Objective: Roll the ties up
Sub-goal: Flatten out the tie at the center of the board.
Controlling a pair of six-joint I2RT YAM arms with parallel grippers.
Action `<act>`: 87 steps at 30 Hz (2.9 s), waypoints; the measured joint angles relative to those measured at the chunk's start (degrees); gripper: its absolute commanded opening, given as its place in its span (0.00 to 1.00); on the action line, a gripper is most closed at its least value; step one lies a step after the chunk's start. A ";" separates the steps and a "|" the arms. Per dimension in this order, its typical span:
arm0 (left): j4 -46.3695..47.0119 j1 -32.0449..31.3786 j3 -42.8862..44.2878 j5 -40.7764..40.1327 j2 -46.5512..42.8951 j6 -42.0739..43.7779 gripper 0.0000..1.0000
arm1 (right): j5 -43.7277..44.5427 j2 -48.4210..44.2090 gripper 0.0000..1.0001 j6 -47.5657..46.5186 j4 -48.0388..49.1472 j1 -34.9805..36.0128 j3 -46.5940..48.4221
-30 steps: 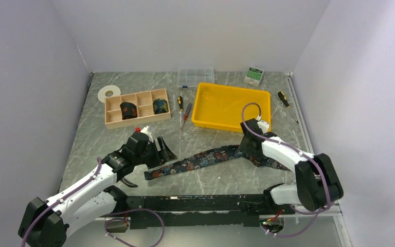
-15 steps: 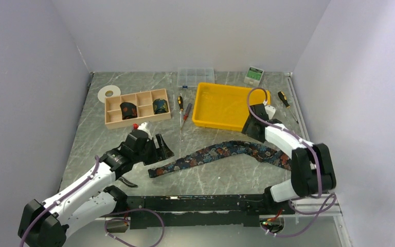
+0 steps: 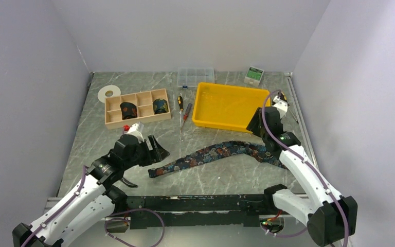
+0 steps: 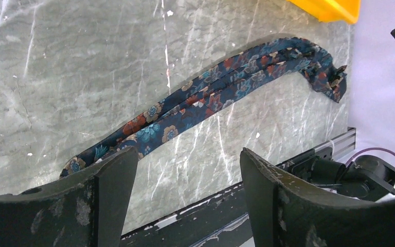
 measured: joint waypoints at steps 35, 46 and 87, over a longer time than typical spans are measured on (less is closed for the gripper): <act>-8.46 0.00 -4.07 -0.79 -5.27 -4.24 0.79 | 4.66 15.52 0.65 4.68 4.83 5.51 -5.20; -12.57 0.00 -2.86 -7.26 -6.12 -9.92 0.85 | 0.90 7.30 0.81 9.88 4.15 18.14 -7.54; 3.32 5.22 -8.92 -15.13 14.49 -11.56 0.69 | -1.38 5.51 0.89 0.74 12.22 -2.58 -9.94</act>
